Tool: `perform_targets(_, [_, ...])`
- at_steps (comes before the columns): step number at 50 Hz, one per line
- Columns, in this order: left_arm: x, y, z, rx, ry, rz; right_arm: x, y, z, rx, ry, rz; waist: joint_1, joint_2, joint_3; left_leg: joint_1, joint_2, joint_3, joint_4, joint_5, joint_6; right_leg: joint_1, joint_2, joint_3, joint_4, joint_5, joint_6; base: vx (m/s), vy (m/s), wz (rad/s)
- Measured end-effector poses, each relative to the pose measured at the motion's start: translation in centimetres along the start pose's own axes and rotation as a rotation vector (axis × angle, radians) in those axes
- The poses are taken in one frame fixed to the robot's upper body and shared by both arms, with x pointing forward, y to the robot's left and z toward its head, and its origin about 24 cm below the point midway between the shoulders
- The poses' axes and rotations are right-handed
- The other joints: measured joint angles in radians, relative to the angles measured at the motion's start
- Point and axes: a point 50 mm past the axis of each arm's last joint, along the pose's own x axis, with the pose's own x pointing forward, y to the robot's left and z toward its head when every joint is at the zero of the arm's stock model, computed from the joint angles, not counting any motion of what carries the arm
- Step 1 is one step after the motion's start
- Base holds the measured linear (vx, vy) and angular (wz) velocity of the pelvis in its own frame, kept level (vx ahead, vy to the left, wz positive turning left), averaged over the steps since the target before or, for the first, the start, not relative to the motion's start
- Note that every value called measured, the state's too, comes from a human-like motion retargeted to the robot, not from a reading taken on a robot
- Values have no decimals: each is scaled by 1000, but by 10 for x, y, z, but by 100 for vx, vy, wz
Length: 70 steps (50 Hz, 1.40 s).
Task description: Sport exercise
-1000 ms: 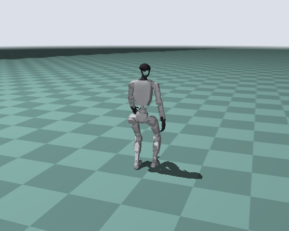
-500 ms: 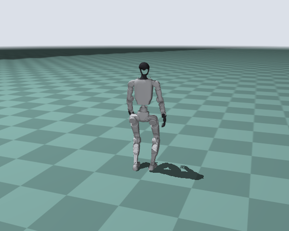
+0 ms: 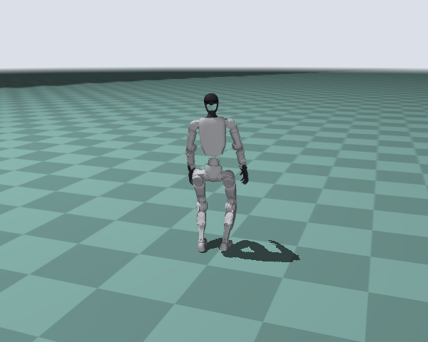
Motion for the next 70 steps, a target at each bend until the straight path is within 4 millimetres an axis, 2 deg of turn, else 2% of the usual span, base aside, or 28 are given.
perform_targets(6, [5,17,50,199,-153,149,3,-16,55,-128,-196,-182,-23,2,46,-116,22,53,110,-6,37,-123,8,20,99,-18,-64,-7,-4,18])
perform_targets(12, [-2,45,118,460,-390,435,-7,-23,130,-255,-493,-460,-80,-14,141,-263,10,92,286,-36,86,-281,0,46,299,-2,-81,-7,-2,20])
perform_targets(15, [-13,67,155,580,-520,625,-21,-21,173,-289,-675,-624,-103,-21,197,-367,38,122,435,-52,90,-368,40,45,413,5,-77,-6,2,-9])
perform_targets(20, [-41,121,202,711,-650,976,-55,-12,241,-272,-975,-853,-129,-48,271,-564,91,166,728,-36,32,-517,103,33,619,-60,-112,-3,4,-40])
perform_targets(23, [-64,164,215,732,-646,1203,-83,-4,282,-210,-1150,-953,-149,-74,292,-705,123,197,885,-31,14,-647,129,38,745,-85,-153,-1,6,-59])
perform_targets(27, [-101,221,217,707,-579,1488,-127,6,334,-92,-1360,-1043,-175,-104,307,-889,168,231,1088,-45,17,-850,162,59,946,-85,-171,3,8,-72])
perform_targets(30, [-124,251,209,640,-519,1662,-159,9,364,31,-1461,-1083,-182,-143,390,-906,186,265,1235,-70,29,-903,174,97,1115,-84,-147,6,10,-42])
perform_targets(32, [-120,247,199,583,-492,1698,-164,13,365,104,-1460,-1089,-172,-151,403,-906,193,276,1308,-74,31,-904,180,121,1208,-85,-125,13,8,-17])
perform_targets(35, [-117,241,190,459,-465,1773,-175,8,371,257,-1436,-1117,-164,-168,437,-906,183,322,1399,-75,46,-901,167,178,1334,-84,-88,20,8,13])
perform_targets(37, [-110,225,189,349,-471,1822,-179,2,372,371,-1396,-1149,-150,-184,436,-906,166,370,1408,-76,47,-905,169,245,1364,-86,-56,32,8,21])
perform_targets(42, [-100,194,190,123,-469,1904,-182,-23,371,594,-1256,-1234,-104,-180,415,-906,104,411,1357,-76,-13,-875,119,311,1332,-85,-36,42,5,17])
perform_targets(45, [-99,188,189,47,-464,1929,-183,-40,372,664,-1201,-1278,-94,-153,401,-906,71,401,1327,-75,-56,-821,70,278,1289,-84,-27,43,0,27])
perform_targets(47, [-98,184,189,0,-470,1938,-185,-51,373,679,-1184,-1307,-93,-130,392,-906,50,389,1306,-74,-88,-790,50,254,1257,-83,-19,38,-2,25])
perform_targets(48, [-100,187,190,-28,-475,1949,-190,-60,378,681,-1188,-1321,-91,-102,408,-906,49,381,1309,-72,-89,-766,40,219,1241,-81,-26,33,-2,9])
perform_targets(50, [-98,181,188,-56,-475,1946,-188,-63,376,669,-1185,-1338,-91,-94,383,-905,23,364,1273,-74,-136,-756,26,222,1211,-83,-16,33,-4,7])
perform_targets(52, [-100,185,185,-83,-468,1958,-191,-68,379,640,-1203,-1353,-95,-71,382,-905,21,369,1266,-71,-142,-740,25,202,1192,-81,-18,25,-2,-14])
perform_targets(59, [-102,190,177,-143,-463,1974,-188,-62,378,563,-1246,-1348,-111,-36,342,-897,-12,361,1210,-72,-196,-720,29,202,1136,-81,0,18,-1,-18])
perform_targets(70, [-114,211,171,-217,-472,2016,-191,-48,379,545,-1310,-1292,-143,-8,314,-884,-21,356,1208,-71,-203,-707,71,218,1106,-82,31,8,2,-27])
